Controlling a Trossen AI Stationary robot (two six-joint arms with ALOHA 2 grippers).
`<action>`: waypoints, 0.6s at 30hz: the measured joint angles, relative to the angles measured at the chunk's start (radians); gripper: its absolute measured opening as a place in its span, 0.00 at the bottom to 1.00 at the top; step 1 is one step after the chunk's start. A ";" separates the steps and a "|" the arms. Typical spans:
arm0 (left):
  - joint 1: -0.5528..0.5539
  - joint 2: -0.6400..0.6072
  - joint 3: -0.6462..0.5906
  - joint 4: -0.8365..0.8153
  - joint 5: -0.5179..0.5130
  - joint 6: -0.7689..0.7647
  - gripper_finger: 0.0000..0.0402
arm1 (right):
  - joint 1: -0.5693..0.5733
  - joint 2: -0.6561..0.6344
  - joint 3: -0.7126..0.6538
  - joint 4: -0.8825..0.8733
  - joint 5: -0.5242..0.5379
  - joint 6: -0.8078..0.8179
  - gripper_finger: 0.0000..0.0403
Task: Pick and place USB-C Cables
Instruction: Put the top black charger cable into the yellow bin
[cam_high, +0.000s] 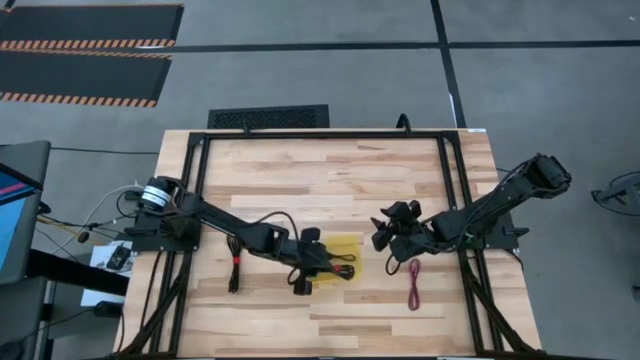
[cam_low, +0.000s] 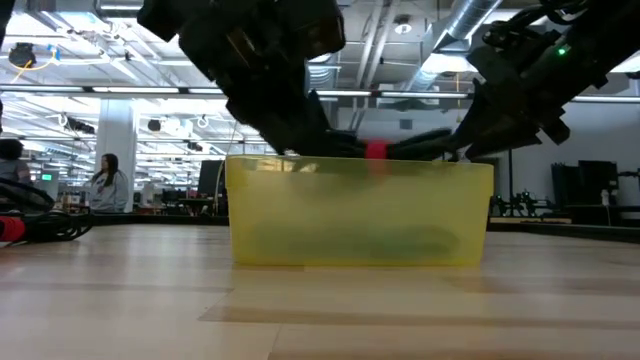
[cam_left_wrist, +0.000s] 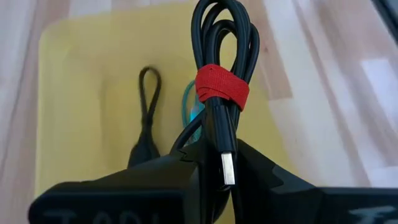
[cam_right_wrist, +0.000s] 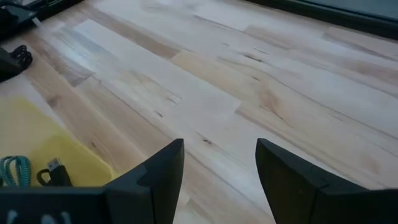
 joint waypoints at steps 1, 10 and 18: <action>0.000 -0.002 0.000 -0.020 -0.002 -0.012 0.11 | 0.000 0.000 0.000 0.003 0.000 0.000 0.55; 0.007 -0.012 -0.001 -0.038 -0.235 -0.024 0.12 | 0.000 0.000 0.000 0.016 0.000 0.000 0.54; 0.039 -0.012 -0.005 -0.061 -0.219 -0.023 0.27 | 0.000 0.000 0.000 0.016 -0.001 0.000 0.54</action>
